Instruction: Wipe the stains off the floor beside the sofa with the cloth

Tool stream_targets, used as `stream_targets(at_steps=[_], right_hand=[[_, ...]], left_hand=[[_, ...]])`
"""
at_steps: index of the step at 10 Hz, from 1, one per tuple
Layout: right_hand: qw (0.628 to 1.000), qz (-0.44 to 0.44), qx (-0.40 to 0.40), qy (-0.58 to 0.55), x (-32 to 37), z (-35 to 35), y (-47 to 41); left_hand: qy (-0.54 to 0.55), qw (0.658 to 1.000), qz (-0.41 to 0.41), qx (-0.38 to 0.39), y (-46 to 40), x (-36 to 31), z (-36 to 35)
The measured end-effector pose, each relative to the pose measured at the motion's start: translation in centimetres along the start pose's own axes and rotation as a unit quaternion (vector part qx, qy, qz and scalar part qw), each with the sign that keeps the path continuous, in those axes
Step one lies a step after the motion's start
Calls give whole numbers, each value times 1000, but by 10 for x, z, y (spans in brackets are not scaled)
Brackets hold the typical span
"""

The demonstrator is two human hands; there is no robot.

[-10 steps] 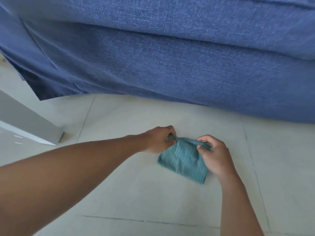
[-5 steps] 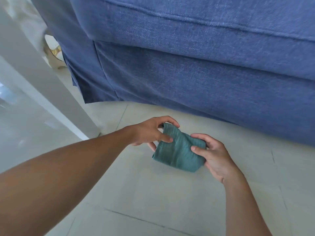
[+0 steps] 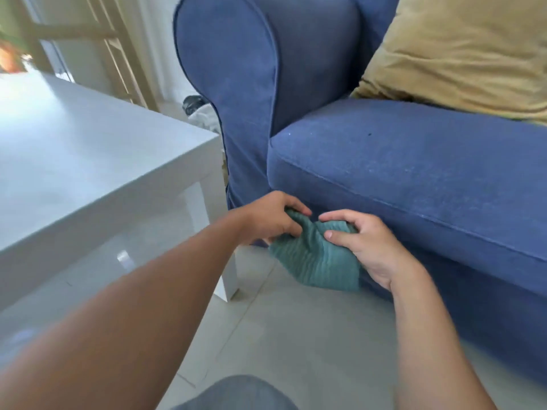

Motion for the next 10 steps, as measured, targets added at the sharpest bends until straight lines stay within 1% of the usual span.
stream_targets(at_steps=[1, 2, 3, 4, 5, 6, 7, 8, 9, 10], right_hand=[[999, 49, 17, -7, 69, 7, 1], [994, 73, 36, -78, 127, 0, -9], [988, 78, 107, -85, 177, -34, -37], [977, 73, 199, -11, 226, -99, -74], [956, 84, 267, 86, 261, -176, -96], [927, 104, 317, 170, 276, -259, -104], [891, 128, 350, 261, 272, -320, -100], [874, 159, 335, 315, 268, -346, -99], [857, 177, 326, 357, 271, -350, -91], [866, 185, 285, 368, 269, -338, -90]], left_hand=[[-32, 996, -39, -69, 35, -61, 31], [-14, 989, -64, -136, 82, -105, 66], [-14, 983, -39, -180, 134, -114, 108], [0, 970, 18, -242, 202, -93, 149], [44, 951, 89, -292, 272, -53, 175], [71, 924, 163, -340, 334, -8, 182], [79, 902, 228, -359, 371, 27, 171], [56, 889, 270, -367, 386, 42, 166], [-99, 857, 364, -350, 392, 40, 173], [-225, 813, 400, -357, 385, 39, 183]])
Point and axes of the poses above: each hand's wrist, its own y-axis away from the middle knuckle, its own z-axis out of the back of the hand, x = y × z, the point moved 4 cm from there along -y, towards the middle knuckle, and after that the axes turned 14 degrees about x, right-handed, at the moved point
